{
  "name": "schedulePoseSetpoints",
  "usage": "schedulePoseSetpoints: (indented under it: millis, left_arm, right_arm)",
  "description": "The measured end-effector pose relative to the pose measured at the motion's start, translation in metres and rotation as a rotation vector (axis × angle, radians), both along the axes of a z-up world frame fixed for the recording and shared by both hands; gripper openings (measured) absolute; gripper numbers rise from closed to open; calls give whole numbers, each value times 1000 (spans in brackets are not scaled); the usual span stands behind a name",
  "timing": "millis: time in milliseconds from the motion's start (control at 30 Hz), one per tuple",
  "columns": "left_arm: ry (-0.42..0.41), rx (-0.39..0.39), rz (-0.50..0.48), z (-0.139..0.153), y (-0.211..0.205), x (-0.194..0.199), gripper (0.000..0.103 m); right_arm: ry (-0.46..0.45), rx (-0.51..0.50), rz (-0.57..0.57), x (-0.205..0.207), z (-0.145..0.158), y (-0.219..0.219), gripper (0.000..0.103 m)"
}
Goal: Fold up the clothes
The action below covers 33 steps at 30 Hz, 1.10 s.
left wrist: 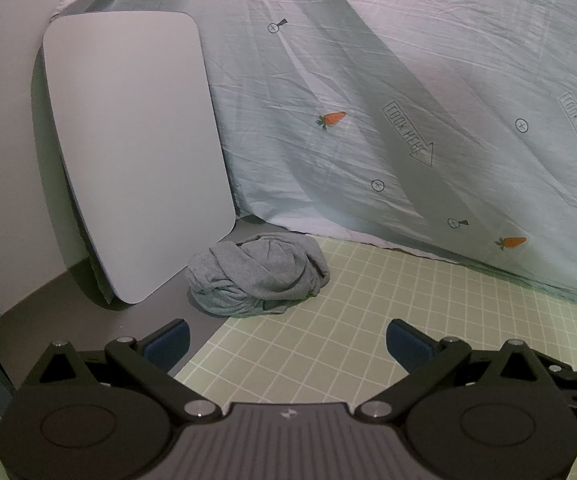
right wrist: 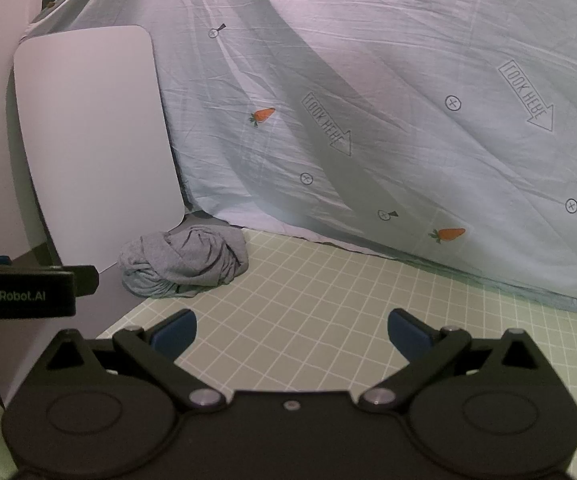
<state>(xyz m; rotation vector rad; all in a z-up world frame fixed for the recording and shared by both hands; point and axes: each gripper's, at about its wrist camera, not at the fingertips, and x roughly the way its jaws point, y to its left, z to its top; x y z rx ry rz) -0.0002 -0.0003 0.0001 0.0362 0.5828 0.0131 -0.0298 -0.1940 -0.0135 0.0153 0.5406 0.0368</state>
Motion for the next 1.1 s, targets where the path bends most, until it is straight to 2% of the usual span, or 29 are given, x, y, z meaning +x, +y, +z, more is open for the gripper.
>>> schedulePoseSetpoints:
  millis: [1100]
  left_arm:
    - [0,-5,0,3,-2,-2,103]
  right_arm:
    - [-11,-5,-9,-6,2,4,103]
